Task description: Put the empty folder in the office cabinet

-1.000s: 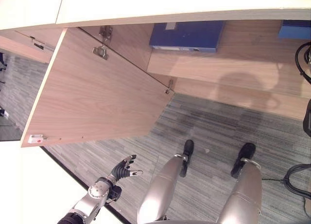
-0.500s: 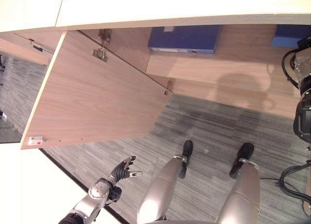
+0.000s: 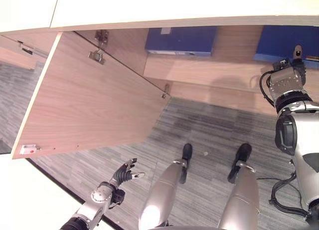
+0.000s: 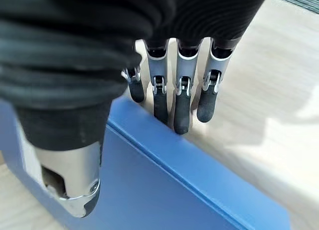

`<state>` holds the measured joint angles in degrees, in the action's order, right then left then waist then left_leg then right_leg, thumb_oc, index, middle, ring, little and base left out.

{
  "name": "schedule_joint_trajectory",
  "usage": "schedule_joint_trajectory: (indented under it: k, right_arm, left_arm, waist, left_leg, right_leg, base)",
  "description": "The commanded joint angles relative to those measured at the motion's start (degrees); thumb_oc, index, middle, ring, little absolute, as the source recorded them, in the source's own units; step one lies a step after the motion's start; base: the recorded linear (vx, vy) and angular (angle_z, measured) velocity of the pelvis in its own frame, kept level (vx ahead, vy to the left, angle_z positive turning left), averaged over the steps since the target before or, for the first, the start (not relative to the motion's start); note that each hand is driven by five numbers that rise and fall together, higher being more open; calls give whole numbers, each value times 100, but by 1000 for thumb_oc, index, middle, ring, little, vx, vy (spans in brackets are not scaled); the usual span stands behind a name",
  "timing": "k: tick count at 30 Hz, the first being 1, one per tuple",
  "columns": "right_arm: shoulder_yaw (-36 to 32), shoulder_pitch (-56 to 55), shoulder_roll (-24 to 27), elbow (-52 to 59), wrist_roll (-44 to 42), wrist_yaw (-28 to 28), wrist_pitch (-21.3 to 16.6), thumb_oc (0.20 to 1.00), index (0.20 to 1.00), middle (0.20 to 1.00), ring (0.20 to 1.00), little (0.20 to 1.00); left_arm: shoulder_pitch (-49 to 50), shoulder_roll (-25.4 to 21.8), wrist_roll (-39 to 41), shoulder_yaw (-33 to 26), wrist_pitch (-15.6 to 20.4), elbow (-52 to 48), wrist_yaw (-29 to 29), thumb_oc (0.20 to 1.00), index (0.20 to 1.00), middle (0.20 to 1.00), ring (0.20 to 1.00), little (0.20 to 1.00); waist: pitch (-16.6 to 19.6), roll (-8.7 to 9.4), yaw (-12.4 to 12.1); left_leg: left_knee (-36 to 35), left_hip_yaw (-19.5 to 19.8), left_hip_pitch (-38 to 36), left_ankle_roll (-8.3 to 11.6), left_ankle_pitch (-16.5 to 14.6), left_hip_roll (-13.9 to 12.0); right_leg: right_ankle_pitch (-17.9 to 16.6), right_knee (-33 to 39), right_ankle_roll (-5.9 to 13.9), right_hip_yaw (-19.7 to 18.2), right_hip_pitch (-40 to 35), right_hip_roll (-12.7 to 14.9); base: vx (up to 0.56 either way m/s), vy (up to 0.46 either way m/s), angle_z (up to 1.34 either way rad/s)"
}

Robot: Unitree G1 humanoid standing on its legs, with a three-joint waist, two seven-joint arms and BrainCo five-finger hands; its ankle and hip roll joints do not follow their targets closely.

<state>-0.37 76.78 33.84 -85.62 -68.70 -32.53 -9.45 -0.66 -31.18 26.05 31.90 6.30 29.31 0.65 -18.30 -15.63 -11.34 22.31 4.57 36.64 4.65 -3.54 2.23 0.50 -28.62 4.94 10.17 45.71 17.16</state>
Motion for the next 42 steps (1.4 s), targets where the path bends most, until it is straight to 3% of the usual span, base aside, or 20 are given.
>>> schedule_joint_trajectory:
  k: [1,4,5,8,10,19,27,30,31,39,42]
  right_arm:
    - [-173,-81,174,-12,-340,63,125,1000,1000,1000,1000,1000]
    - [-173,-130,283,-66,-349,153,185,1000,1000,1000,1000,1000]
    - [-170,-137,326,-92,-355,179,206,1000,1000,1000,1000,1000]
    - [-165,-200,508,-169,-326,240,280,1000,1000,1000,1000,1000]
    - [-193,-260,527,-186,-331,253,270,1000,1000,1000,1000,1000]
    - [-261,-311,755,-171,-400,328,251,1000,1000,1000,1000,1000]
    - [369,564,1289,-61,-199,447,375,1000,1000,1000,1000,1000]
    - [856,945,1573,3,300,569,548,1000,1000,1000,1000,1000]
    - [928,956,1541,-1,411,574,556,1000,1000,1000,1000,1000]
    - [848,720,960,170,518,433,417,1000,1000,1000,1000,1000]
    - [519,253,200,416,399,285,219,1000,1000,1000,1000,1000]
  left_arm:
    - [-65,-327,110,-116,23,163,20,1000,1000,1000,1000,1000]
    - [-75,-316,93,-95,35,181,57,1000,1000,1000,1000,1000]
    - [-72,-325,89,-78,45,163,72,1000,1000,1000,1000,1000]
    - [-73,-310,64,-70,52,157,124,1000,1000,1000,1000,1000]
    - [-57,-311,59,-78,60,156,134,1000,1000,1000,1000,1000]
    - [12,-293,79,-161,70,203,194,1000,1000,1000,1000,1000]
    - [106,-305,112,-207,67,315,203,1000,1000,1000,1000,1000]
    - [185,-300,82,-241,79,353,262,1000,1000,1000,1000,1000]
    - [201,-272,51,-221,61,355,276,1000,1000,1000,1000,1000]
    - [76,-136,89,-229,24,398,164,1000,1000,1000,1000,1000]
    - [1,-49,145,-246,-24,376,56,1000,1000,1000,1000,1000]
  waist:
    - [-385,-96,-134]
    - [-334,-71,-141]
    - [-365,-101,-171]
    - [-298,-106,-206]
    - [-326,-143,-233]
    - [-164,-125,-305]
    - [-33,-41,-316]
    - [19,-46,-360]
    - [-6,-90,-384]
    - [-62,-106,-319]
    - [-149,-117,-252]
  left_leg:
    - [-660,-84,35,77,197,-95]
    - [-677,-52,-27,92,62,-68]
    - [-700,-76,10,74,204,-83]
    - [-755,-51,-77,86,102,-62]
    - [-769,-67,-56,66,237,-79]
    - [-936,7,-257,80,247,-87]
    - [-1096,41,-384,131,180,-65]
    - [-1272,76,-476,139,265,-65]
    - [-1315,63,-459,117,422,-91]
    - [-1404,54,-521,96,469,-111]
    - [-1474,49,-551,92,507,-141]
  right_leg:
    - [1372,-1018,396,-229,-612,15]
    - [1517,-1045,434,-277,-669,44]
    - [1370,-1011,409,-217,-630,55]
    - [1485,-992,451,-257,-723,48]
    - [1343,-967,425,-207,-688,49]
    - [1321,-804,440,-146,-909,37]
    - [1434,-760,482,-169,-1008,69]
    - [1396,-694,494,-126,-1055,82]
    - [1226,-633,471,-75,-1029,77]
    - [1184,-595,457,-85,-1032,22]
    - [1167,-539,440,-102,-1048,-36]
  base:
    - [0,0,0]
    - [54,-19,0]
    - [-70,15,2]
    - [21,-10,3]
    - [-46,15,3]
    - [15,-4,1]
    - [47,-12,6]
    - [-27,10,2]
    - [-88,31,8]
    - [-15,6,-1]
    - [-30,-9,-7]
